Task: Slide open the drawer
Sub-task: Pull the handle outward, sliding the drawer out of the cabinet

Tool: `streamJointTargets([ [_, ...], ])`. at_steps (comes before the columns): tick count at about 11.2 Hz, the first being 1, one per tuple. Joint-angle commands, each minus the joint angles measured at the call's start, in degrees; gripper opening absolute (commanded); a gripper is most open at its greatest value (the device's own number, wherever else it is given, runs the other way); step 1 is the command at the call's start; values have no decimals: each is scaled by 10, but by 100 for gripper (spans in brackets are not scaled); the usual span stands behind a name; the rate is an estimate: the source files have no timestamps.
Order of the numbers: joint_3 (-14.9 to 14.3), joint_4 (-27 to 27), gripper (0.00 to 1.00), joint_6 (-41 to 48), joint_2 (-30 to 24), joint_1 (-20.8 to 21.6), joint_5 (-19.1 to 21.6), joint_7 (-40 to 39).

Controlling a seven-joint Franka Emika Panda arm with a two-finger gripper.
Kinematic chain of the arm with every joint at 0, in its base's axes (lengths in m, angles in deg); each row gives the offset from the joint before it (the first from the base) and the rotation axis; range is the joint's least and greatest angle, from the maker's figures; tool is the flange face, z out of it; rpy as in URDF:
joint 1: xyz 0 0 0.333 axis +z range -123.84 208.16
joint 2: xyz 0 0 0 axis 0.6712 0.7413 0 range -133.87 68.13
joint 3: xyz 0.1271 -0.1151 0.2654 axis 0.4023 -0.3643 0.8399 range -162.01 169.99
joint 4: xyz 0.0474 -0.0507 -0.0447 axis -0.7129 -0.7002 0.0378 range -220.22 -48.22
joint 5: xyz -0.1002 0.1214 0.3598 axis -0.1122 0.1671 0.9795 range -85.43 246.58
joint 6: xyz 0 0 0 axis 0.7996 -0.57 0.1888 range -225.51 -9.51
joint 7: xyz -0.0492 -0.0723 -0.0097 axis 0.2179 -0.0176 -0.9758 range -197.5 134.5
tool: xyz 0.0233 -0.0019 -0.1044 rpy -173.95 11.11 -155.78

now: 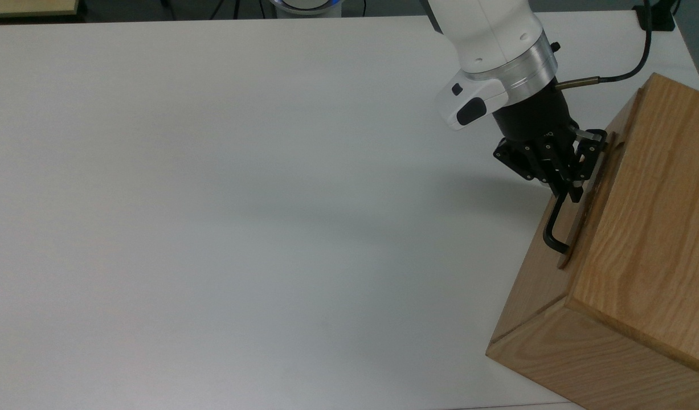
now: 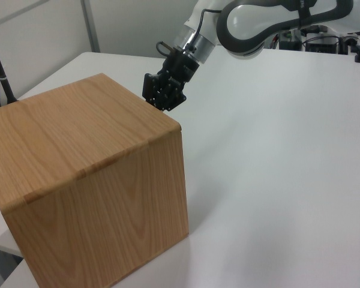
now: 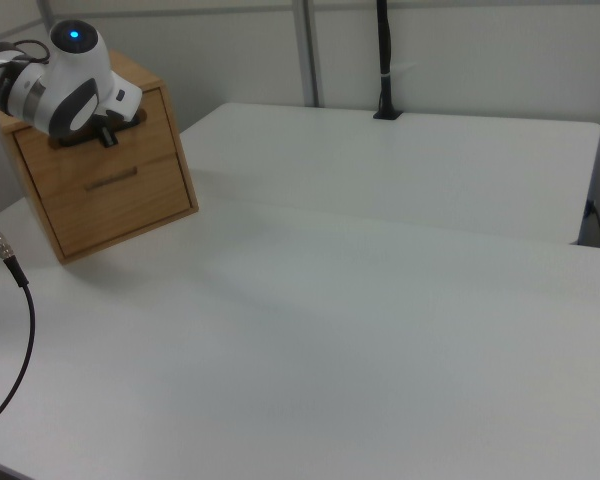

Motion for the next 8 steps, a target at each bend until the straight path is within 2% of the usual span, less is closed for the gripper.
streamJointTargets([
  [1, -16, 6, 16, 75, -13, -8, 9, 8],
  [4, -18, -5, 15, 178, -55, -56, 9, -23],
  [6, -32, -64, 14, 254, -106, -74, 9, -80],
  [8, -59, -131, 14, 278, -154, -81, 9, -114],
])
